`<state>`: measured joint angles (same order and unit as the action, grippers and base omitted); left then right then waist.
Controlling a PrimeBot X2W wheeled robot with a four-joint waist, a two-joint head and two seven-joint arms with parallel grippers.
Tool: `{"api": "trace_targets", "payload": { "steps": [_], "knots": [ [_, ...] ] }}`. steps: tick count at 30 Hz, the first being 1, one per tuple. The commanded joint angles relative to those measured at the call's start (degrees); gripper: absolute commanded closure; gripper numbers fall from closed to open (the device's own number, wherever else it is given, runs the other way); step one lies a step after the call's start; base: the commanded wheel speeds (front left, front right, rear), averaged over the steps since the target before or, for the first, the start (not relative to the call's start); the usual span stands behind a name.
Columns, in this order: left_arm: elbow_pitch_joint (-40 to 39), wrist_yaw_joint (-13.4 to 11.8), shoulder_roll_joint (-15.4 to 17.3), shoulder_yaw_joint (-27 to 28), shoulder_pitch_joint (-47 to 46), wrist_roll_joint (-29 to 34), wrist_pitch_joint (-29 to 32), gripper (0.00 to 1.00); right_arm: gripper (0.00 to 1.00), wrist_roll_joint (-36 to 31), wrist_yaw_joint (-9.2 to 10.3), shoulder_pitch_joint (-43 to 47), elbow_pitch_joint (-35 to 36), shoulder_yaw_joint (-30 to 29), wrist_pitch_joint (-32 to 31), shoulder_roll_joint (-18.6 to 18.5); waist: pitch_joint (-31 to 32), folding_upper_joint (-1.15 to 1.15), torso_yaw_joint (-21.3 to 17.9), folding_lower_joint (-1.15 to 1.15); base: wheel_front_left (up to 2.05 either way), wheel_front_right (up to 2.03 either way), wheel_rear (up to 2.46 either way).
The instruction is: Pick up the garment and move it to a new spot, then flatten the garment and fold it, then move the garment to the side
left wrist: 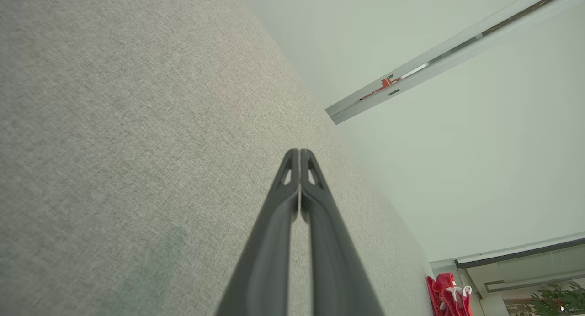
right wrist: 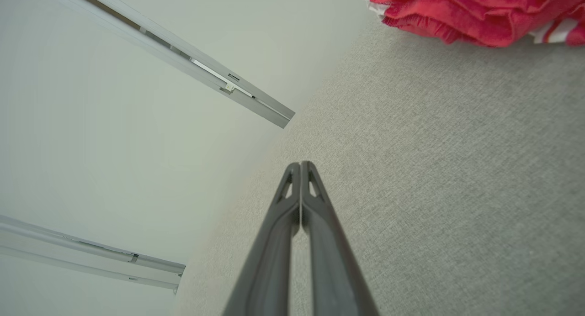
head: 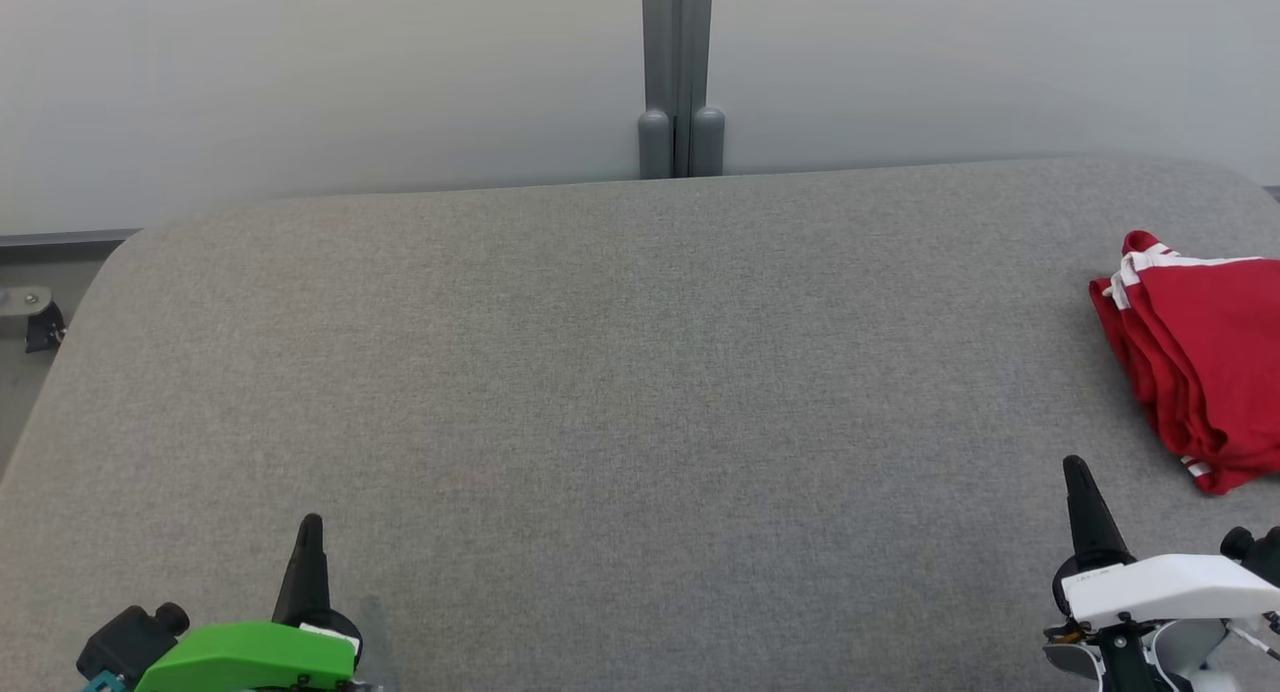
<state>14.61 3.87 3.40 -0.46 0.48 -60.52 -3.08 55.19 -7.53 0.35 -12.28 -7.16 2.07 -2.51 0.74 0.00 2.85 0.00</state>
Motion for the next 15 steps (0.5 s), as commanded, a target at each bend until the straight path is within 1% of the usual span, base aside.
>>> {"api": "trace_targets", "payload": {
  "steps": [1,15],
  "knots": [
    [-0.7,0.4,0.5,0.4,-1.5,-1.6,0.3,1.00,1.00,1.9,0.03,-1.5,0.4,0.0,-0.4,-0.4,0.0,0.00,-0.1,0.00,0.00,0.00,0.00],
    [-0.7,1.3,0.6,1.8,-3.0,-9.7,2.5,1.00,1.00,11.0,0.03,-2.8,-0.2,0.2,-2.5,-0.4,-0.2,0.00,-0.6,0.00,0.00,0.00,0.00]
  ]
}}
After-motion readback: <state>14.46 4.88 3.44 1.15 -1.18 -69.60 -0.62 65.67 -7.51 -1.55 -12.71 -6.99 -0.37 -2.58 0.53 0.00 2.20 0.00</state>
